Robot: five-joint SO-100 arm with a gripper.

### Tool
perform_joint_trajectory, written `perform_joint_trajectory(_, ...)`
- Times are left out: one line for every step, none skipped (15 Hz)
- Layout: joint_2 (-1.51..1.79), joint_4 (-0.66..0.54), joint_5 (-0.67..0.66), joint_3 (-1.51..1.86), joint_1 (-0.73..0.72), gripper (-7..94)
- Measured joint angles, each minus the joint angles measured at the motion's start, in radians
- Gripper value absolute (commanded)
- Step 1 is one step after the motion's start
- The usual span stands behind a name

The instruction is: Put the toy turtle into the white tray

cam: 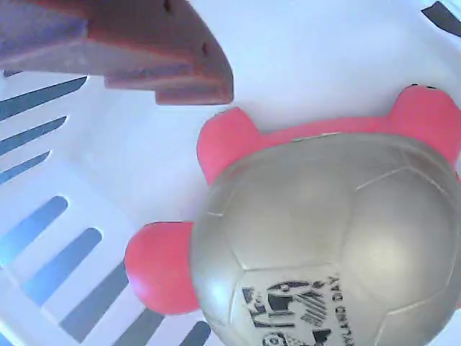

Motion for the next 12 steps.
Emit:
perform_joint_trajectory(0.028, 0.006, -0.006, 0.006, -0.002, 59)
perform_joint_trajectory(0.08, 0.025, -0.009, 0.006, -0.008, 52)
perform_joint_trajectory(0.153, 0.051, -0.02, 0.018, -0.026, 39)
perform_joint_trajectory(0.249, 0.064, -0.025, 0.061, -0.057, 22)
perform_joint_trajectory(0.336, 0.063, -0.023, 0.11, -0.094, 9)
perform_joint_trajectory(0.428, 0.06, 0.002, 0.179, -0.14, 0)
perform_joint_trajectory(0.515, 0.051, 0.021, 0.265, -0.187, 0)
perform_joint_trajectory(0.594, 0.018, 0.038, 0.367, -0.236, 0)
perform_joint_trajectory(0.68, -0.029, 0.057, 0.489, -0.299, 0)
perform_joint_trajectory(0.752, -0.087, 0.067, 0.609, -0.353, 0)
perform_joint_trajectory(0.839, -0.149, 0.078, 0.752, -0.414, 0)
perform_joint_trajectory(0.933, -0.219, 0.087, 0.884, -0.482, 0)
